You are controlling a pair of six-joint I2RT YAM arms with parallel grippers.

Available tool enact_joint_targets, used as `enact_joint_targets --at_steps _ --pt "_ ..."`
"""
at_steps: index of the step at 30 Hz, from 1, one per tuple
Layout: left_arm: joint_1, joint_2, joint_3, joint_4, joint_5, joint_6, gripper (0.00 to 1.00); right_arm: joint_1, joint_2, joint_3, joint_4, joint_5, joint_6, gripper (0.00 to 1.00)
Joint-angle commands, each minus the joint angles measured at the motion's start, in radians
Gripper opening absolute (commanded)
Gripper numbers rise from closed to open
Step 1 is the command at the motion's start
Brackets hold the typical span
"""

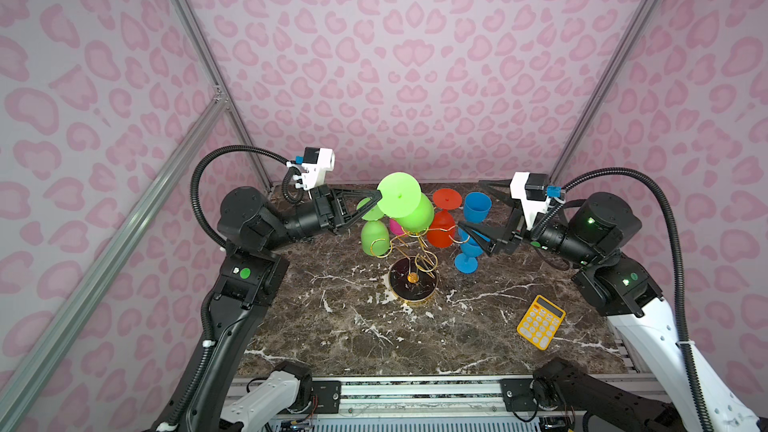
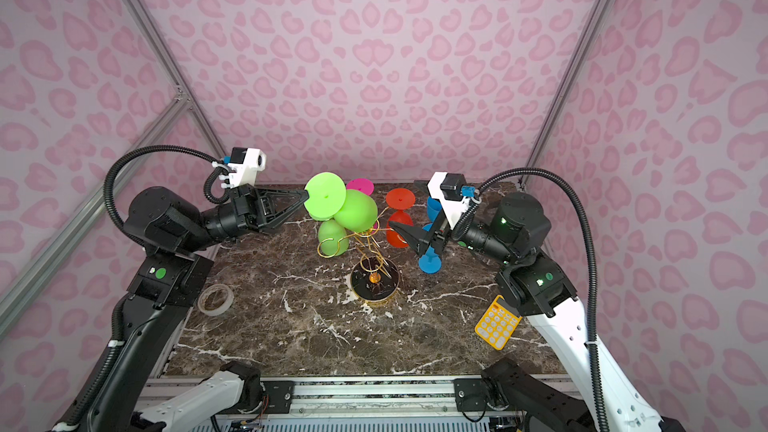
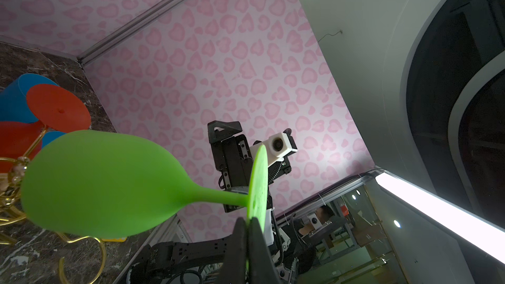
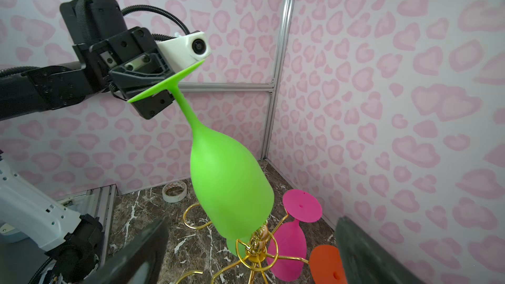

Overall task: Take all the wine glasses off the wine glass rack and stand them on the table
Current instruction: 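Raise the green glass with the left gripper while the right gripper reaches toward its bowl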

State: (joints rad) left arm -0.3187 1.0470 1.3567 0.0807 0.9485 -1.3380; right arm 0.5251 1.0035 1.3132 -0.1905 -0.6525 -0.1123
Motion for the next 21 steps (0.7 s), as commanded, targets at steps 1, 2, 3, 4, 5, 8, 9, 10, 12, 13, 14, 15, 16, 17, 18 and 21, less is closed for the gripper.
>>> enact_joint_targets --at_steps 1,2,3,4,5,8,9,10,12,13,14,15,16,17,18,21 --pt "0.001 0.037 0.029 0.177 0.010 -0.039 0.04 0.035 0.038 0.013 0.051 0.027 -0.086 0.97" --pt "0.001 0.050 0.038 0.177 0.009 -0.033 0.04 0.046 0.054 0.019 0.058 0.028 -0.096 0.97" --pt "0.001 0.059 0.041 0.179 0.006 -0.034 0.04 0.055 0.069 0.027 0.062 0.028 -0.104 0.97" --pt "0.001 0.070 0.042 0.190 0.006 -0.039 0.04 0.065 0.086 0.038 0.063 0.036 -0.117 0.97" --pt "0.001 0.080 0.043 0.203 0.007 -0.047 0.04 0.071 0.103 0.046 0.063 0.042 -0.128 0.97" --pt "0.001 0.096 0.041 0.218 0.009 -0.054 0.04 0.076 0.144 0.057 0.093 0.050 -0.140 0.97" --pt "0.001 0.100 0.042 0.218 0.007 -0.053 0.04 0.075 0.155 0.059 0.110 0.053 -0.142 0.97" --pt "0.001 0.103 0.041 0.218 0.008 -0.055 0.04 0.076 0.164 0.060 0.124 0.054 -0.143 0.97" --pt "0.001 0.112 0.042 0.224 0.009 -0.060 0.04 0.076 0.187 0.067 0.148 0.054 -0.153 0.97" --pt "0.001 0.115 0.042 0.230 0.007 -0.065 0.04 0.076 0.199 0.073 0.154 0.054 -0.156 0.97" --pt "0.001 0.119 0.042 0.236 0.006 -0.069 0.04 0.076 0.214 0.082 0.155 0.055 -0.159 0.97" --pt "0.001 0.122 0.044 0.242 0.006 -0.074 0.04 0.076 0.228 0.092 0.157 0.057 -0.162 0.97" --pt "0.000 0.125 0.045 0.248 0.004 -0.079 0.04 0.076 0.240 0.096 0.162 0.057 -0.164 0.97" --pt "-0.001 0.127 0.047 0.252 0.003 -0.082 0.04 0.076 0.253 0.100 0.171 0.054 -0.164 0.97" --pt "0.000 0.128 0.047 0.256 0.003 -0.085 0.04 0.076 0.263 0.103 0.182 0.051 -0.164 0.97" --pt "-0.001 0.134 0.048 0.262 -0.001 -0.091 0.04 0.076 0.293 0.115 0.197 0.041 -0.161 0.97"
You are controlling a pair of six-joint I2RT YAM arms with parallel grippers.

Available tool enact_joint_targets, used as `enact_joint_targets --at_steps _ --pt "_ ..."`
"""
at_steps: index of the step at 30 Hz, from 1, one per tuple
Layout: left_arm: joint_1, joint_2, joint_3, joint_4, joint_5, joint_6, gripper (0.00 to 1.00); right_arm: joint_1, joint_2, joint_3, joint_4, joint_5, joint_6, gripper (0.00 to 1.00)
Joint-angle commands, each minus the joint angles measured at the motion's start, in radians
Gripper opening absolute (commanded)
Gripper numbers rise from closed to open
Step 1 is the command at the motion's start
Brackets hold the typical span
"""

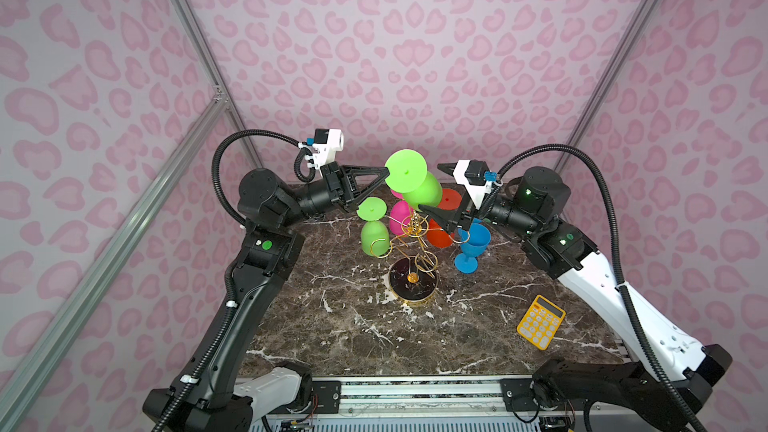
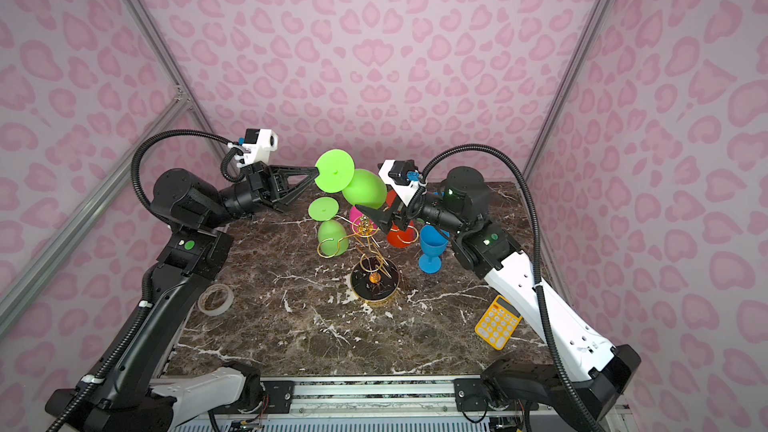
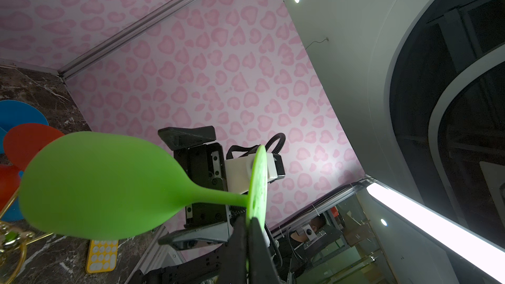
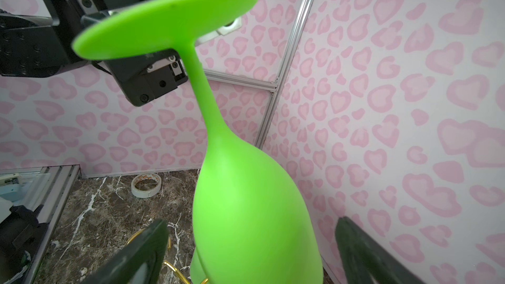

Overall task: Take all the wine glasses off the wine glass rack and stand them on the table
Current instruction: 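Raise the green glass with the left gripper while the right gripper reaches toward its bowl, then close the right gripper on the green glass bowl while the left gripper holds the base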

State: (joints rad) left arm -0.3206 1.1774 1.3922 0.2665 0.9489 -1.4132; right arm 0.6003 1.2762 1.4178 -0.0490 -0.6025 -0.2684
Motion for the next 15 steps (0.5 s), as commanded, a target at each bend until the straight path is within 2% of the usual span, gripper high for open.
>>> enact_joint_targets --at_steps 1,15 --pt "0.002 0.006 0.015 0.081 -0.002 -0.018 0.04 0.001 0.029 0.016 0.058 -0.014 -0.003 0.97" --pt "-0.001 0.039 0.022 0.131 -0.009 -0.060 0.04 0.005 0.108 0.049 0.110 -0.017 0.015 0.97"
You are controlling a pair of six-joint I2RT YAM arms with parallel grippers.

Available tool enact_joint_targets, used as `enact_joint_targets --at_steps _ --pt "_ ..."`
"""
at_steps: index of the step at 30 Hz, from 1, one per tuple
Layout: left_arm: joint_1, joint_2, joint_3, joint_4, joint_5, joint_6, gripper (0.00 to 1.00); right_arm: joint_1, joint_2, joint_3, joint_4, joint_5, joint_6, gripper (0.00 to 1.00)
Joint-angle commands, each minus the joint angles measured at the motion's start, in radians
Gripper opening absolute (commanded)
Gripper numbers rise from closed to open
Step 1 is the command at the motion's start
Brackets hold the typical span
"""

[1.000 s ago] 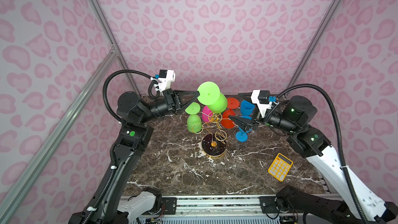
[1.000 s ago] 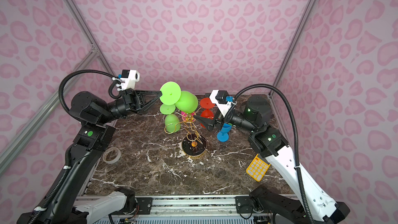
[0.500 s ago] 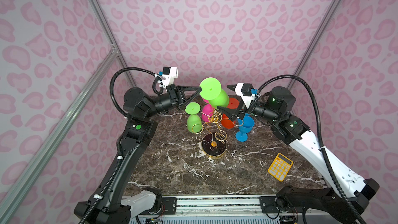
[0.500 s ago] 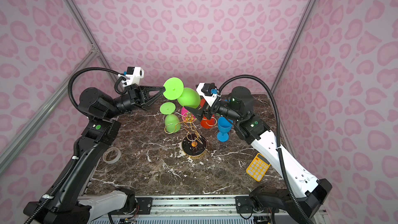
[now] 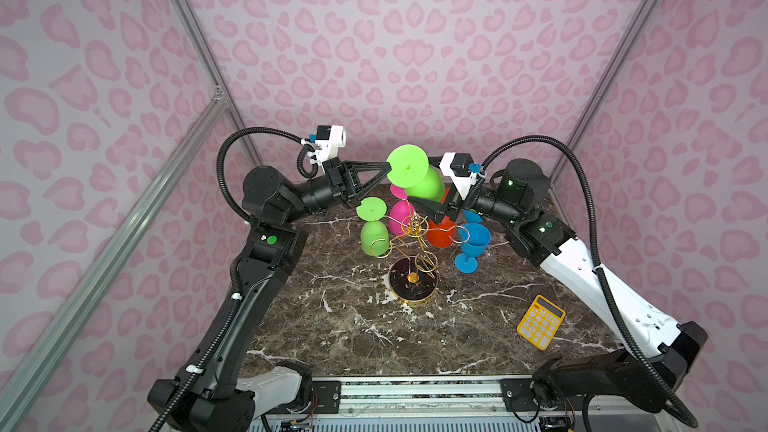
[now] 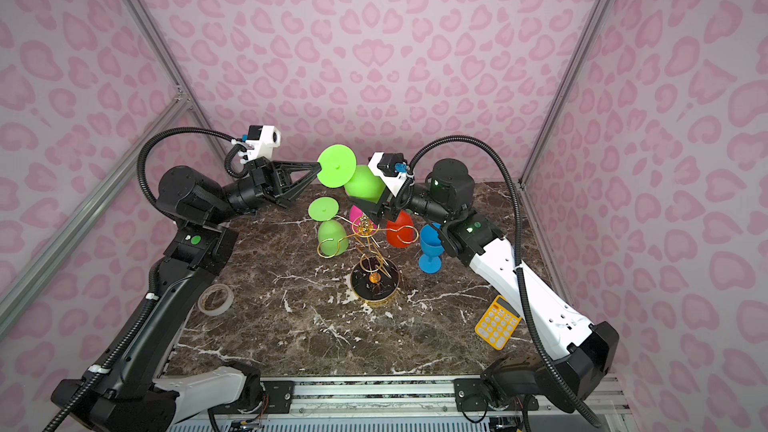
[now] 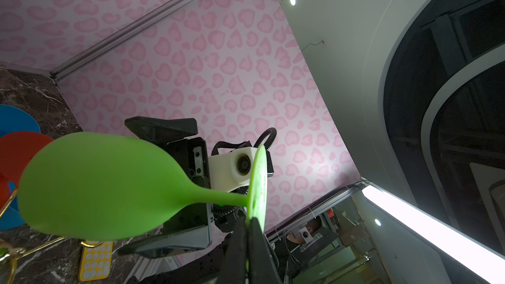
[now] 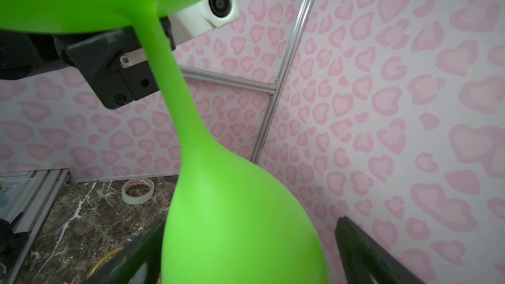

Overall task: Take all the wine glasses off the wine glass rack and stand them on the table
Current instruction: 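Close the right gripper on the green glass bowl while the left gripper holds the base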

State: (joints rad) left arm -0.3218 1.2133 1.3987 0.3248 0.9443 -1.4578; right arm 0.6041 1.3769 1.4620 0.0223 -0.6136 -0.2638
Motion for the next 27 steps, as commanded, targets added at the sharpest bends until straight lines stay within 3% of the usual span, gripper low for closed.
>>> enact_joint_targets --at_steps 1,10,20,27 --pt "0.001 0.004 0.017 0.072 -0.004 -0.016 0.04 0.002 0.009 0.003 0.045 -0.004 0.014 0.97" --pt "0.001 0.016 0.022 0.097 -0.004 -0.038 0.04 0.004 0.022 0.006 0.050 -0.006 0.025 0.85" --pt "0.001 0.021 0.022 0.105 -0.008 -0.057 0.04 0.008 0.015 0.005 0.057 0.015 0.020 0.82" --pt "0.001 0.018 0.025 0.091 -0.015 -0.046 0.22 0.009 -0.001 0.006 0.046 0.029 0.011 0.79"
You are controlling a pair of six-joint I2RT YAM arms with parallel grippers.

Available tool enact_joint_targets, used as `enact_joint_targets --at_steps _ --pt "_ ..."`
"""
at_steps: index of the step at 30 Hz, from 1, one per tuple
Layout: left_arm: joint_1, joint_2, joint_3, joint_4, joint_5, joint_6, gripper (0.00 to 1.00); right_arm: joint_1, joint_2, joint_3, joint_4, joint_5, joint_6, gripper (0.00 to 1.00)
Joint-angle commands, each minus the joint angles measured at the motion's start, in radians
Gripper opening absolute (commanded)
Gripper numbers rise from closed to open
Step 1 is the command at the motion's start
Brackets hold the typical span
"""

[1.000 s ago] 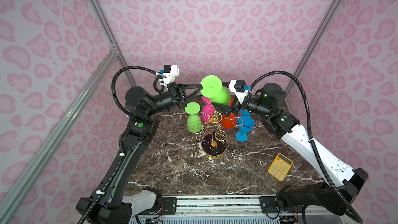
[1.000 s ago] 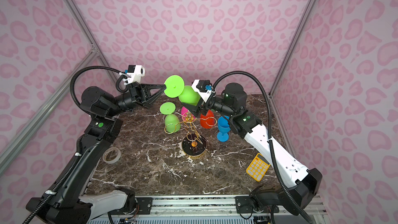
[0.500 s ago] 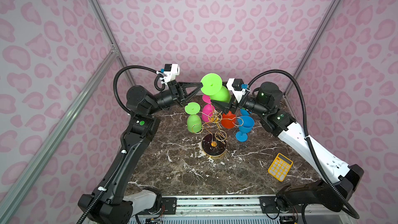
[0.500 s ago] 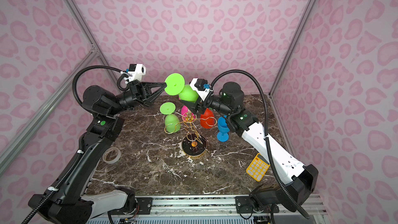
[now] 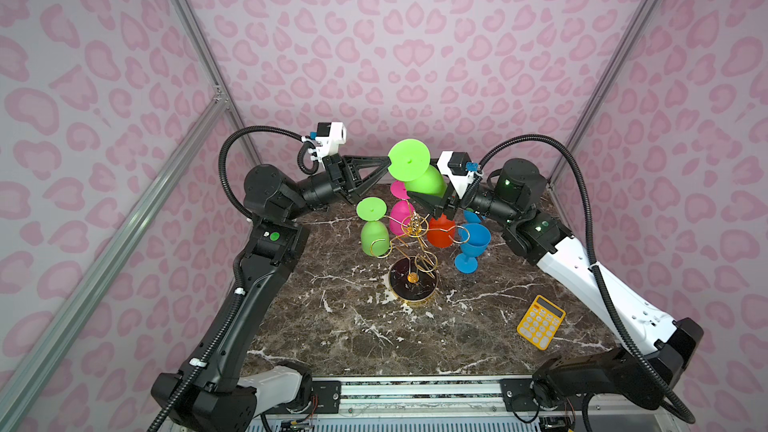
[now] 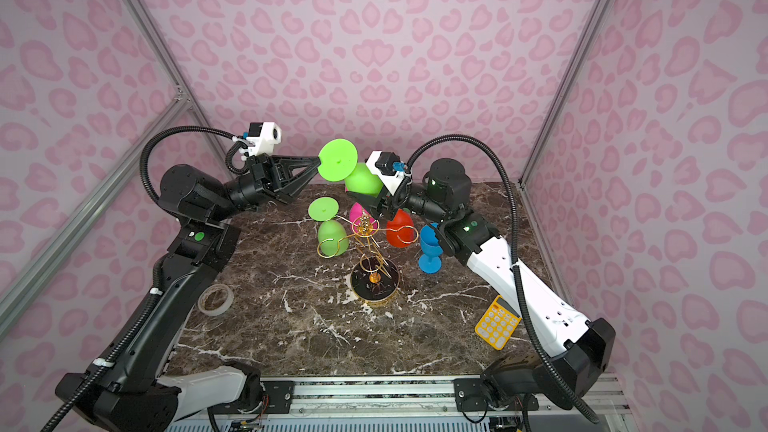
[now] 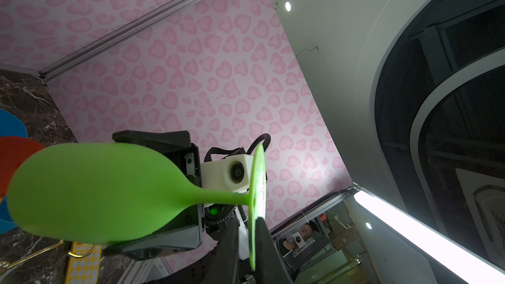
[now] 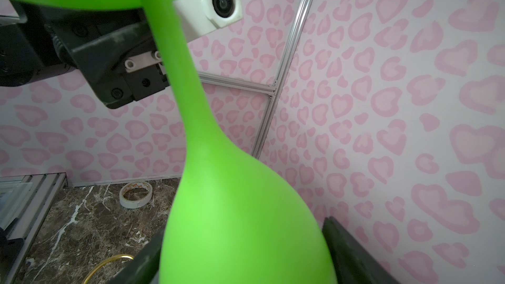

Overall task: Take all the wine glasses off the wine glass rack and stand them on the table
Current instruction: 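Close the right gripper on the green glass bowl while the left gripper holds the base, then swing the green glass upward with the right gripper while the left regrips the base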

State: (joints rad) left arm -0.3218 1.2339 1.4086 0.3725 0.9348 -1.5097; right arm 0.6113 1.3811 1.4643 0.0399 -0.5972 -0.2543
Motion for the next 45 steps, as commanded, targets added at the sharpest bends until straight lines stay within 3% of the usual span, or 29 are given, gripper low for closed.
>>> enact_joint_targets --at_steps 1,7,9,13,17,19,24,27,35,45 --pt "0.001 -0.002 0.015 0.043 -0.007 0.007 0.25 0.002 -0.005 0.005 0.023 0.013 -0.002 0.78" --pt "0.001 -0.005 0.027 0.029 -0.004 0.048 0.35 0.002 -0.022 0.004 0.010 0.019 0.001 0.77" --pt "0.002 -0.014 0.027 0.009 -0.004 0.097 0.44 0.002 -0.033 0.013 -0.012 0.039 0.010 0.76" --pt "0.007 -0.040 0.031 -0.103 -0.015 0.292 0.54 0.002 -0.051 0.080 -0.113 0.095 0.027 0.76" --pt "0.015 -0.059 0.027 -0.267 -0.083 0.564 0.65 -0.005 -0.048 0.150 -0.250 0.185 0.058 0.76" --pt "0.015 -0.087 -0.005 -0.305 -0.164 0.733 0.66 -0.016 -0.036 0.188 -0.316 0.231 0.084 0.75" --pt "0.013 -0.176 -0.151 -0.279 -0.495 1.070 0.64 -0.061 0.013 0.279 -0.465 0.297 0.142 0.73" --pt "0.008 -0.170 -0.154 -0.266 -0.570 1.258 0.63 -0.065 0.033 0.310 -0.522 0.349 0.154 0.72" --pt "-0.061 -0.135 -0.175 -0.136 -0.552 1.789 0.50 -0.052 0.114 0.434 -0.680 0.378 0.164 0.71" --pt "-0.066 -0.058 -0.101 -0.120 -0.480 2.019 0.47 -0.009 0.150 0.470 -0.741 0.361 0.169 0.70"
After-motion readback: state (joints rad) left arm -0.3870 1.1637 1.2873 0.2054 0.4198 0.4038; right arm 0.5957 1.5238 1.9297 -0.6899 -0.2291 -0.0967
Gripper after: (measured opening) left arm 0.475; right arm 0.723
